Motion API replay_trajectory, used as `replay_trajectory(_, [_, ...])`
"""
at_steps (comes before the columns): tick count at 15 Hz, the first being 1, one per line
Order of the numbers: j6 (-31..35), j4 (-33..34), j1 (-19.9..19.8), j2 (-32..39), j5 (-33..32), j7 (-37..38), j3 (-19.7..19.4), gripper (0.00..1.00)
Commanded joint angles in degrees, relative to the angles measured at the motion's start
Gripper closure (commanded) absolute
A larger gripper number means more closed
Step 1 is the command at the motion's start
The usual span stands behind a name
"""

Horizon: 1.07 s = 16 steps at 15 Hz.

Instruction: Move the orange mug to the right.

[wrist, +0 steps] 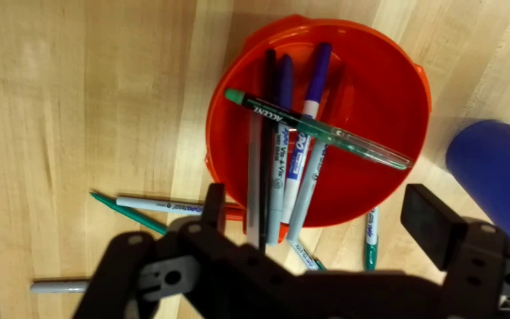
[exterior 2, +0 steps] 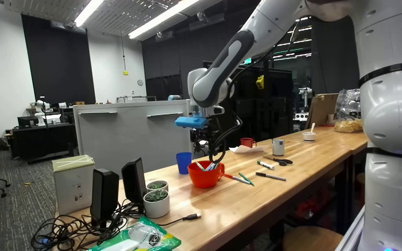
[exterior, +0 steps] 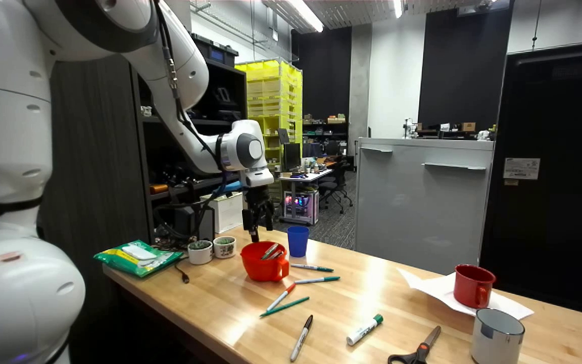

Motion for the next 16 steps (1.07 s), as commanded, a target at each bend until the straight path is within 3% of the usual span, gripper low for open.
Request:
replay_trajectory(1, [-3.0,-0.6,0.7,-0.2,4.8,-0.7,-1.3,0.0])
replay_trajectory(16, [-1.7,-2.7,0.6,3.2,15.3,-2.2,-2.4,0.0])
